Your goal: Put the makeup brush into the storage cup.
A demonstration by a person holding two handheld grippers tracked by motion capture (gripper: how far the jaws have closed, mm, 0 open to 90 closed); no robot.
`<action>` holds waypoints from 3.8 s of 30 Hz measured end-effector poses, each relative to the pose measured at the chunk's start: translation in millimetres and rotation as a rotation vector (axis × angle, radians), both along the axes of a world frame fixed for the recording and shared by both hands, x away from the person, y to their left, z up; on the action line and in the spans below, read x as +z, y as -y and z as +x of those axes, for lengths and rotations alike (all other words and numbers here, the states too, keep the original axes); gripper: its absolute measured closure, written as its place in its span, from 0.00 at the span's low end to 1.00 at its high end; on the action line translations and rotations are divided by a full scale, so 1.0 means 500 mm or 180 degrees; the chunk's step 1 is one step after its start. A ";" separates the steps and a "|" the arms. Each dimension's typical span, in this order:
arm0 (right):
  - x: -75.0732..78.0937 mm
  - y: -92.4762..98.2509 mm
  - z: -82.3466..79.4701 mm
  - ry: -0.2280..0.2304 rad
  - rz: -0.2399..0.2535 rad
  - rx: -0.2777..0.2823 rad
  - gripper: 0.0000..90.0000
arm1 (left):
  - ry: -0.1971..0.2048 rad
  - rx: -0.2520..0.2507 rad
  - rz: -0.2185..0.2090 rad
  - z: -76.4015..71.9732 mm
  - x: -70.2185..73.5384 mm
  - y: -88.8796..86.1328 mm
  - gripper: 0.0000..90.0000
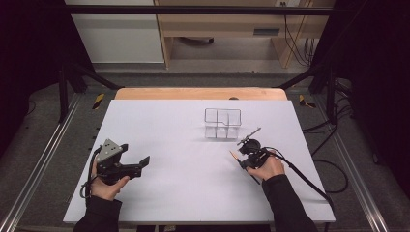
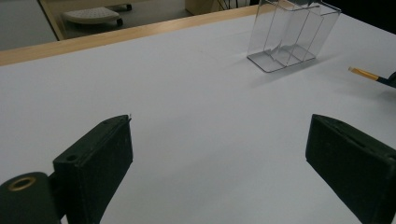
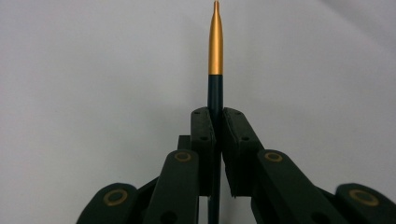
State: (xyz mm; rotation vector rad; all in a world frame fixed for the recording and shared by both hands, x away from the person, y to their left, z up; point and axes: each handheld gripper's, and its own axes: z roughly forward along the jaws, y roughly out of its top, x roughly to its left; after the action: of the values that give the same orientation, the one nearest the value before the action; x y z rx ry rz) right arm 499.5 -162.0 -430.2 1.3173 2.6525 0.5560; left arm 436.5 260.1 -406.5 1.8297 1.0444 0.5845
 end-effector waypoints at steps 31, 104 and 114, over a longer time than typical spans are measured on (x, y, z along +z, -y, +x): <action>0.066 0.017 -0.045 0.1286 0.1427 0.0086 0.93 | -0.0016 -0.0101 -0.0212 -0.004 0.005 0.030 0.07; 0.075 -0.031 -0.077 0.1567 0.1993 0.0273 0.93 | 0.0145 -0.0557 -0.0988 0.045 0.074 0.260 0.14; 0.073 -0.034 -0.081 0.1602 0.2003 0.0277 0.93 | 0.0086 -0.0601 -0.1110 0.049 0.062 0.291 0.16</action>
State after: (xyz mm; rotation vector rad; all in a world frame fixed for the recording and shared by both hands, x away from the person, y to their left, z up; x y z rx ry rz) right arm 458.8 -145.2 -393.9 0.9815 2.1866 1.5887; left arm 460.9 114.5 -375.6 1.5847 0.8807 0.2916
